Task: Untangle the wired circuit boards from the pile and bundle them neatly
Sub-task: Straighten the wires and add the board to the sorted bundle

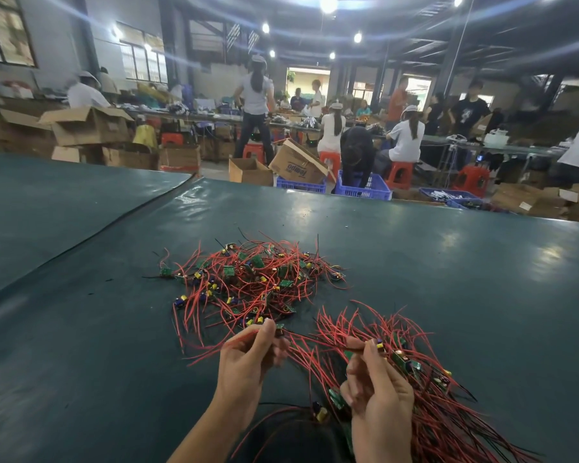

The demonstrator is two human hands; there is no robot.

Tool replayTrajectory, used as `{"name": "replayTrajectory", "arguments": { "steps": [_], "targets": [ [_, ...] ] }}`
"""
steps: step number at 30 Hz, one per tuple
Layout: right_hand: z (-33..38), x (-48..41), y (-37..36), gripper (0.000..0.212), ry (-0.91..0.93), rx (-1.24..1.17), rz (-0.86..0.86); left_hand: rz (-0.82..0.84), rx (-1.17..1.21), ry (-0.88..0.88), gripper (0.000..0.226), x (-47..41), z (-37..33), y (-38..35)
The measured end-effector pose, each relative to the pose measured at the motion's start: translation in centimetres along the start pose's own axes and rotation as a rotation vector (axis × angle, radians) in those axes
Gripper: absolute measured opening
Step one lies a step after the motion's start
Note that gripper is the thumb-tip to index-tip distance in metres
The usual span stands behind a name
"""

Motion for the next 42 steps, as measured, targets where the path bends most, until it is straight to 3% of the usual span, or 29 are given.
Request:
{"name": "replayTrajectory", "arguments": {
  "steps": [4,10,13,17,21,26,30,32,35,37,42],
  "targets": [
    [-0.7,0.5,-0.6,0.035,-0.018,0.009,0.054,-0.027,0.191,0.146,0.029,-0.7,1.8,0.6],
    [-2.3,0.9,-1.1,0.067,-0.103,-0.026,0.119,0.072,0.276,0.306,0.043,-0.6,2.8,-1.1],
    [-3.1,1.1,-1.3,0.06,-0.138,0.124,0.165,0.266,0.286,0.554,0.06,0.4,4.5,-3.2],
    [-4.4,2.6,-2.6,0.046,-0.232,0.157,0.276,0.459,0.079,0.762,0.053,3.1,6.8,-5.0],
    [-4.0,2.4,-2.2,0.044,-0.145,0.197,0.227,0.437,-0.012,0.816,0.054,3.8,7.2,-5.0],
    [-3.1,2.0,-1.1,0.041,-0.06,0.255,0.116,0.28,0.097,0.726,0.053,2.6,7.8,-4.6],
    [-2.2,1.6,-0.5,0.033,-0.014,0.306,0.078,0.38,0.004,0.617,0.012,2.7,7.4,-5.5],
    [-2.0,1.3,-0.3,0.029,-0.01,0.322,0.08,0.424,-0.086,0.499,0.032,2.3,6.6,-5.3],
    [-1.9,1.5,-0.7,0.027,-0.033,0.308,0.109,0.361,-0.254,0.254,0.031,1.9,4.8,-5.0],
    [-1.9,1.7,-1.3,0.026,-0.034,0.302,0.143,0.227,-0.382,0.108,0.032,1.4,3.8,-4.1],
    [-2.4,2.2,-2.1,0.032,-0.048,0.339,0.189,0.165,-0.479,-0.091,0.049,1.8,2.1,-4.1]
  ]
}}
Point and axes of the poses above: each hand's wrist, its own x-axis away from the middle knuckle, its own y-axis out of the back of the hand, z = x × y, the point moved 10 cm from there along -x, towards the middle knuckle, and after that the axes turned 14 degrees about y, right-handed, at the moved point
